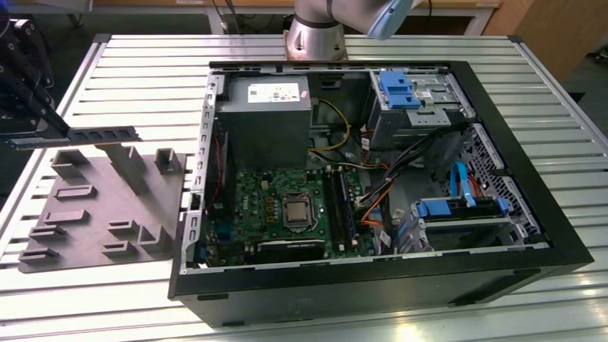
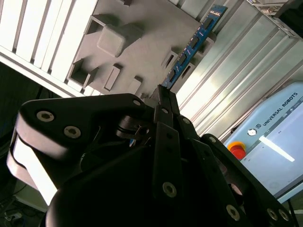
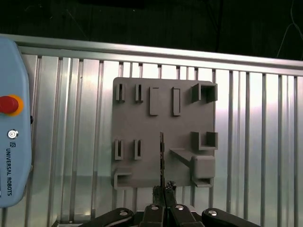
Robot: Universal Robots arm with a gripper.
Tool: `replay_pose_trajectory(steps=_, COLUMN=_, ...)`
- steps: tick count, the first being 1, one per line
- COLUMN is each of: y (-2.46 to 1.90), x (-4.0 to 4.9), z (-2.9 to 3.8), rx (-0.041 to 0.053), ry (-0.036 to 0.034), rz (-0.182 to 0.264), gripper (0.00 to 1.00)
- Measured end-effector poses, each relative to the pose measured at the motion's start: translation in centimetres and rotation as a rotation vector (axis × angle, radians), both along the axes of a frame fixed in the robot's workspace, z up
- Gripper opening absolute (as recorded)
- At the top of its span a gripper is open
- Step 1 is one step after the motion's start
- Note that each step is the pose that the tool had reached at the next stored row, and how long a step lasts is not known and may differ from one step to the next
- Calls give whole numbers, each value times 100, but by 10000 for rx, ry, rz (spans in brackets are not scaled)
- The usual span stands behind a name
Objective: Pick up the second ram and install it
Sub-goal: 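Pick up the second ram and move it above second insertion slot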
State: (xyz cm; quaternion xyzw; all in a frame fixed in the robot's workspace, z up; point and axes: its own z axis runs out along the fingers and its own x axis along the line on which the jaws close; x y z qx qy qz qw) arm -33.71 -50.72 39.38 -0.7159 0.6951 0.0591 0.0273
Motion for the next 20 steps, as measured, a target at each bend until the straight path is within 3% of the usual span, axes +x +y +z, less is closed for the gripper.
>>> replay_pose_trajectory(steps=20, y=0, x=137, z=0, rx=0, ry=0, rz=0, gripper=12)
